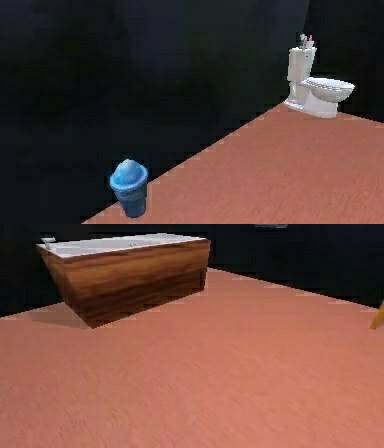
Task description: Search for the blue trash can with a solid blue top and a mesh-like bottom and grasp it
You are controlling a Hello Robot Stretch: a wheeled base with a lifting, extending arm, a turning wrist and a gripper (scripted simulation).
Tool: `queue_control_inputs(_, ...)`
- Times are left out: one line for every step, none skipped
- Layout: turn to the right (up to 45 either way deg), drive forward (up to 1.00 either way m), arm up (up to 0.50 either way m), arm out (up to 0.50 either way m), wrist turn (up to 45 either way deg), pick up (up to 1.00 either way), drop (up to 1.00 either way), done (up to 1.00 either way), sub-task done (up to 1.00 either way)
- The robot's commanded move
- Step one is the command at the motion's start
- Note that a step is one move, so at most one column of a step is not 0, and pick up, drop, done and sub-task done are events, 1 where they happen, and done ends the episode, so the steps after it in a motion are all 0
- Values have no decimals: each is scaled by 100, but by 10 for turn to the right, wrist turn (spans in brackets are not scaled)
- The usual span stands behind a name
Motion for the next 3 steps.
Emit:
queue_control_inputs(0,50,0,0,0,0,0,0,0)
queue_control_inputs(-450,0,0,0,0,0,0,0,0)
queue_control_inputs(-450,0,0,0,0,0,0,0,0)
